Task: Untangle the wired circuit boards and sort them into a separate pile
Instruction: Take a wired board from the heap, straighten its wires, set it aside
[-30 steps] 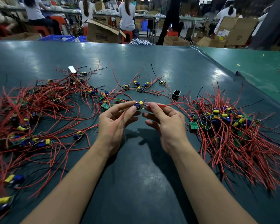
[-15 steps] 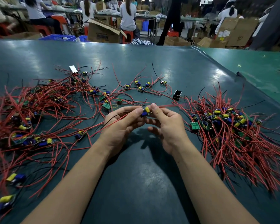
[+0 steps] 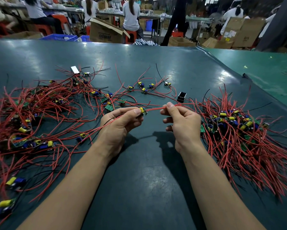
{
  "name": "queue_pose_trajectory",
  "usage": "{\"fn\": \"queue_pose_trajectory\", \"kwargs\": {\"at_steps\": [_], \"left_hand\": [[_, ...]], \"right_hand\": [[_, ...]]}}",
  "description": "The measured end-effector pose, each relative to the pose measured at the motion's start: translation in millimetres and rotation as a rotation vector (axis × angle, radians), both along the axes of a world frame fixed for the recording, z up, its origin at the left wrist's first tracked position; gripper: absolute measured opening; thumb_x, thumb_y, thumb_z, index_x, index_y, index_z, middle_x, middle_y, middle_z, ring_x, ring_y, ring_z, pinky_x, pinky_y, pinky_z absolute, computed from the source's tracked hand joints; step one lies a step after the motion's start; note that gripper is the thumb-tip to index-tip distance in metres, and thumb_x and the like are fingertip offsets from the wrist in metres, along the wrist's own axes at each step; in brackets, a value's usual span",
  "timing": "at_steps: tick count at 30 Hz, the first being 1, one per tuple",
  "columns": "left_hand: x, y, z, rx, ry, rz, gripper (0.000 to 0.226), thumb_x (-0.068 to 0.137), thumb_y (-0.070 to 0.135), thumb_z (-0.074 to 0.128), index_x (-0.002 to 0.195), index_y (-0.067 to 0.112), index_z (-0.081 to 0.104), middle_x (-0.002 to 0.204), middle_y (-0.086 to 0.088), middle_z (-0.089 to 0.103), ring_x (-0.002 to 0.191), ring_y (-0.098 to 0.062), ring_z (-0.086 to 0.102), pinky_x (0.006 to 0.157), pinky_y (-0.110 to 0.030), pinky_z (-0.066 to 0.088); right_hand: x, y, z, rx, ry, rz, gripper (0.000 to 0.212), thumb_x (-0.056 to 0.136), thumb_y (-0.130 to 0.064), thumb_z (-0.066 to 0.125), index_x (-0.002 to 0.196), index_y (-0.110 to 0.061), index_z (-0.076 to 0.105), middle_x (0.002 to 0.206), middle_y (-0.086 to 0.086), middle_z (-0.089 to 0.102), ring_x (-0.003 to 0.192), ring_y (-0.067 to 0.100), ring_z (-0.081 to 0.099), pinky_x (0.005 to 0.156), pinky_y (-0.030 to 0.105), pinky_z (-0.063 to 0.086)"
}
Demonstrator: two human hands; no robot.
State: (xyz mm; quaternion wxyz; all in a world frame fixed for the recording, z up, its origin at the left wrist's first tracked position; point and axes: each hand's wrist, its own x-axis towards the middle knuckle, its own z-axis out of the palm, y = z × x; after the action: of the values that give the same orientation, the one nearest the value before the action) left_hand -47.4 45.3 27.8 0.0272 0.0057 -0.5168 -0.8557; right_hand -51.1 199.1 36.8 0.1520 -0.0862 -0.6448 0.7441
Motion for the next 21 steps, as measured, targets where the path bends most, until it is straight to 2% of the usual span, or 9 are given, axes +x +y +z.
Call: {"fn": "queue_pose_trajectory", "kwargs": {"at_steps": [6,11,13,17,19,21], "left_hand": [[-2,-3,-1,0.05,0.0,0.001,0.009,0.063,0.012,0.074,0.071,0.01,0.078,0.073,-0.006,0.074,0.064,-0.018,0.071,0.062,-0.022,0.056],[-1,-4,-1,0.03,0.02,-0.039,0.009,0.065,0.013,0.073,0.071,0.011,0.079,0.072,-0.006,0.074,0.064,-0.017,0.071,0.061,-0.022,0.055],[-1,-6,-1,0.027,0.014,-0.065,0.009,0.065,0.012,0.073,0.071,0.011,0.079,0.071,-0.006,0.073,0.063,-0.017,0.07,0.06,-0.021,0.055],[0,-6,-2,-0.012,-0.022,-0.15,0.009,0.065,0.012,0.071,0.071,0.011,0.078,0.071,-0.008,0.073,0.06,-0.017,0.069,0.059,-0.022,0.055],[0,-6,-2,-0.034,-0.027,-0.173,0.01,0.065,0.012,0.071,0.072,0.01,0.078,0.071,-0.009,0.073,0.059,-0.017,0.068,0.059,-0.023,0.055],[0,-6,-2,-0.041,-0.033,-0.166,0.009,0.065,0.012,0.072,0.071,0.01,0.078,0.071,-0.009,0.073,0.058,-0.017,0.068,0.059,-0.023,0.055]], "right_hand": [[-2,7,3,-0.218,-0.001,-0.098,0.024,0.096,-0.02,0.062,0.075,-0.013,0.072,0.066,-0.002,0.071,0.046,0.005,0.052,0.039,0.018,0.038],[-5,6,4,-0.326,-0.022,-0.103,0.033,0.1,-0.023,0.054,0.071,-0.013,0.066,0.054,-0.006,0.062,0.041,0.005,0.049,0.037,0.016,0.035],[-6,7,2,-0.278,-0.009,-0.107,0.034,0.101,-0.022,0.052,0.071,-0.013,0.064,0.055,-0.006,0.061,0.041,0.006,0.049,0.036,0.017,0.036],[-6,13,-2,-0.032,0.072,-0.188,0.024,0.102,-0.018,0.051,0.084,-0.014,0.067,0.075,-0.002,0.069,0.047,0.006,0.053,0.037,0.02,0.041],[-7,15,-3,-0.065,0.084,-0.199,0.019,0.102,-0.01,0.048,0.093,-0.017,0.064,0.07,0.0,0.067,0.044,0.006,0.052,0.036,0.02,0.041],[-8,15,-2,-0.173,0.067,-0.188,0.024,0.101,-0.004,0.046,0.098,-0.021,0.062,0.061,0.0,0.065,0.04,0.007,0.049,0.036,0.019,0.04]]}}
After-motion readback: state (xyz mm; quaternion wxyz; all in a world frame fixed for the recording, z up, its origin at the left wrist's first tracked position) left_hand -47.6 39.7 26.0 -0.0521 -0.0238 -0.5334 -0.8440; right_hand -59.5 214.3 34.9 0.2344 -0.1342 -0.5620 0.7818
